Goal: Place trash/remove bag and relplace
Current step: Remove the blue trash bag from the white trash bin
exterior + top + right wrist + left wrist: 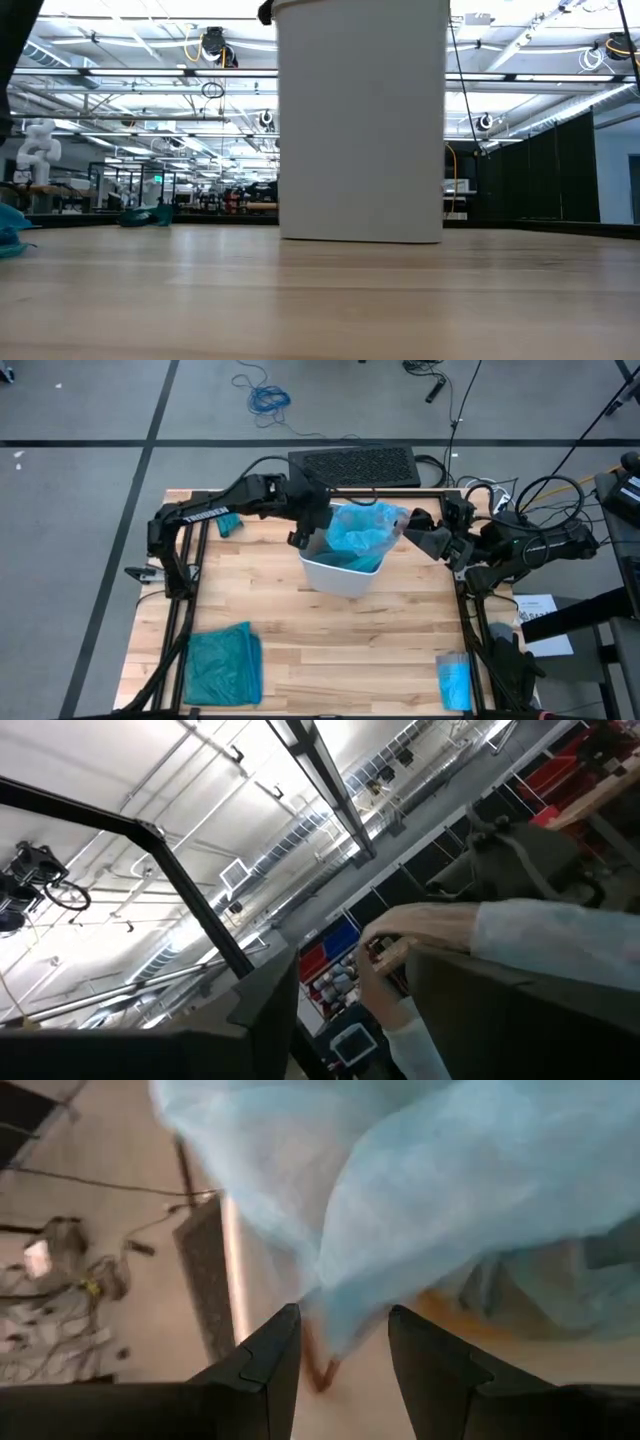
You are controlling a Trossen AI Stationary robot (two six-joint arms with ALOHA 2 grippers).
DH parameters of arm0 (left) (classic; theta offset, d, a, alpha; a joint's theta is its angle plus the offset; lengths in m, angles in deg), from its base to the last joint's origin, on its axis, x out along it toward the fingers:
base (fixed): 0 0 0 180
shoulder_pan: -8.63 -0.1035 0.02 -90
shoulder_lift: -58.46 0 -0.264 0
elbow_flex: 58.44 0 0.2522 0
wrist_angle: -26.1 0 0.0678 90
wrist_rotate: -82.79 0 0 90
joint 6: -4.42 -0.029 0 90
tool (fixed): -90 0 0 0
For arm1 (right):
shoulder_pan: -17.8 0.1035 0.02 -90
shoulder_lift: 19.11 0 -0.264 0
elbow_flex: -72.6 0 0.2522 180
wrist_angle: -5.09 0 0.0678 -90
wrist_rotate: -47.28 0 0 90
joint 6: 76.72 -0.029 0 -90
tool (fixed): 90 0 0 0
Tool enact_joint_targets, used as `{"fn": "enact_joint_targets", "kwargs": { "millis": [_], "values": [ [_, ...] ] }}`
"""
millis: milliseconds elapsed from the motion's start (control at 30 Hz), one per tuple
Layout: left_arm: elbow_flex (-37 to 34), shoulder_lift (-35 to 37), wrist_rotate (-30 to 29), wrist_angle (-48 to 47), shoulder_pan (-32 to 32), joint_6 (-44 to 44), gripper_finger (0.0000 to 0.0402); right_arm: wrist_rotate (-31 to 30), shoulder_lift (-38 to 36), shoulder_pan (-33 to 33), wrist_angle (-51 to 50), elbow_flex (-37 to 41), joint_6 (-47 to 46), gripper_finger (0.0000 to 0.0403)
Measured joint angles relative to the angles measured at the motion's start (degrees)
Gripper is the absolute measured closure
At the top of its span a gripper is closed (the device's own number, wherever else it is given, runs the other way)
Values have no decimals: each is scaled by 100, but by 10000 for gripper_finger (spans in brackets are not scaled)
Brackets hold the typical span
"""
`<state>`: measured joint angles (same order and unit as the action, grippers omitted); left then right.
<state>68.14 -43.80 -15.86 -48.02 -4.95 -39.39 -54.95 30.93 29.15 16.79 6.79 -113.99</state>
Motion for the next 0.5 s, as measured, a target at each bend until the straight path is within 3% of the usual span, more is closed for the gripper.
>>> {"fn": "enact_joint_targets", "kwargs": {
  "millis": [67, 167, 233, 367, 500],
  "values": [
    [5, -54, 29, 82, 14, 163, 254, 8, 0, -2, -2, 0, -13, 225],
    [10, -113, -517, 282, 50, 668, 264, 16, -2, -2, 1, 0, -45, 225],
    [10, -109, -825, 324, 63, 762, 291, 19, -2, -2, -13, 0, -51, 225],
    [182, -32, -982, 283, 63, 1025, 383, 22, 0, -2, -13, 0, -60, 225],
    [570, 150, -987, 284, 77, 1201, 398, 23, 0, -2, -59, 0, -62, 225]
  ]
}}
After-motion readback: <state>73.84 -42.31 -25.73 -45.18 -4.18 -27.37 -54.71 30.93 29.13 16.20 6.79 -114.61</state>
